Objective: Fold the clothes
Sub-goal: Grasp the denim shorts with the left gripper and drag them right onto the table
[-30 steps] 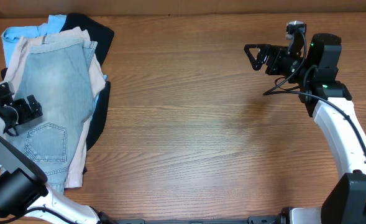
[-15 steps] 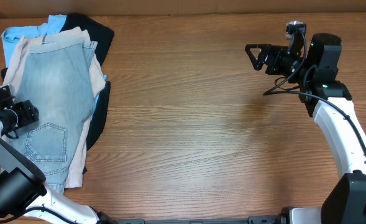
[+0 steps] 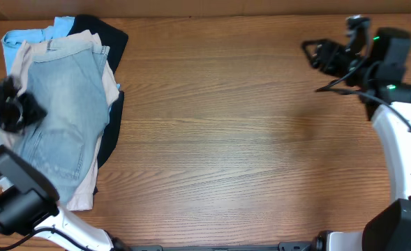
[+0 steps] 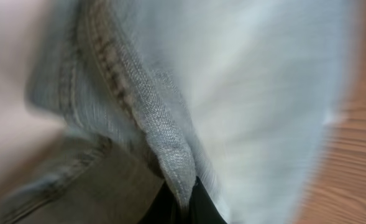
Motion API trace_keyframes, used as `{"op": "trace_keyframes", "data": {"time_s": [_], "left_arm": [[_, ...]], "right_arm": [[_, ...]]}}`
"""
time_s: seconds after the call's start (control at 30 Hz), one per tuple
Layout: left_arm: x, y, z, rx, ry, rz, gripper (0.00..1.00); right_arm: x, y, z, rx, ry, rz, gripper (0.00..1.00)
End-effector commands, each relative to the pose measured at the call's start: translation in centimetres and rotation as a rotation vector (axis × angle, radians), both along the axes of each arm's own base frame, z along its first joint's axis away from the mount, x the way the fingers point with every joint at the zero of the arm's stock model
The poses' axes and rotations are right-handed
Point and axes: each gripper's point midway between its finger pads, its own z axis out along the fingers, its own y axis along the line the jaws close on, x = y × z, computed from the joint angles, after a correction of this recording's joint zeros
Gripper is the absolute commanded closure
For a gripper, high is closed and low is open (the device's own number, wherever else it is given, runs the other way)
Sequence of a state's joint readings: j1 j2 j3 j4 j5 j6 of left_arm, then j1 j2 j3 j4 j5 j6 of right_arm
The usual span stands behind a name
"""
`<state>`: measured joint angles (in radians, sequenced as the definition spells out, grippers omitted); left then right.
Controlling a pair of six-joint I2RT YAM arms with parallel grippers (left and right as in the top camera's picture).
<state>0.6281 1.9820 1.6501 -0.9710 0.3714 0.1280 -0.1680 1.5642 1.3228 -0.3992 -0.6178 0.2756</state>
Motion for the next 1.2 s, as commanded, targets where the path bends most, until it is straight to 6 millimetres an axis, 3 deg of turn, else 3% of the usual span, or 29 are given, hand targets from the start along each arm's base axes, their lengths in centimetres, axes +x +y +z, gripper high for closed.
{"op": "trace_keyframes", "data": {"time_s": [0.0, 0.07, 0.2, 0.33, 0.4, 0.47, 0.53, 0.63, 0.8, 1.0, 1.1, 1.17], "left_arm": [[6.0, -9.6, 7.8, -0.026, -0.214, -0.229, 0.96], [7.9, -15.3, 9.8, -0.035, -0.278, -0.365, 0.96], [10.2, -28.9, 12.8, -0.083, -0.447, -0.668, 0.96], [9.7, -42.1, 15.0, -0.080, -0.625, -0.923, 0.96], [8.9, -47.6, 15.6, -0.028, -0.698, -0.996, 0.95], [8.4, -50.8, 15.7, 0.052, -0.735, -1.007, 0.94], [7.9, -52.7, 15.7, 0.139, -0.748, -0.993, 0.94], [7.4, -53.5, 15.3, 0.233, -0.740, -0.979, 0.92], [7.4, -52.3, 14.3, 0.270, -0.685, -0.965, 0.85], [7.7, -50.8, 13.5, 0.315, -0.651, -0.987, 0.83], [7.7, -50.7, 13.8, 0.334, -0.657, -1.010, 0.74], [7.7, -50.8, 14.3, 0.343, -0.668, -1.021, 0.59]], "right_arm": [[-0.1, -3.4, 4.6, -0.025, -0.066, -0.092, 0.46], [-0.3, -5.2, 4.9, -0.038, -0.050, -0.141, 0.46], [-0.9, -7.9, 4.7, -0.051, -0.027, -0.199, 0.46], [-1.6, -10.3, 3.8, -0.057, 0.018, -0.265, 0.46], [-2.1, -11.4, 3.5, -0.053, 0.037, -0.294, 0.46], [-2.4, -12.4, 3.2, -0.056, 0.047, -0.311, 0.46], [-2.8, -13.0, 3.0, -0.068, 0.056, -0.319, 0.46], [-3.3, -13.5, 2.5, -0.086, 0.071, -0.317, 0.45], [-3.7, -13.4, 1.9, -0.102, 0.092, -0.301, 0.41], [-3.7, -12.3, 1.7, -0.101, 0.101, -0.271, 0.40], [-3.4, -11.2, 1.7, -0.108, 0.097, -0.242, 0.39], [-3.2, -10.5, 1.8, -0.110, 0.094, -0.226, 0.35]]}}
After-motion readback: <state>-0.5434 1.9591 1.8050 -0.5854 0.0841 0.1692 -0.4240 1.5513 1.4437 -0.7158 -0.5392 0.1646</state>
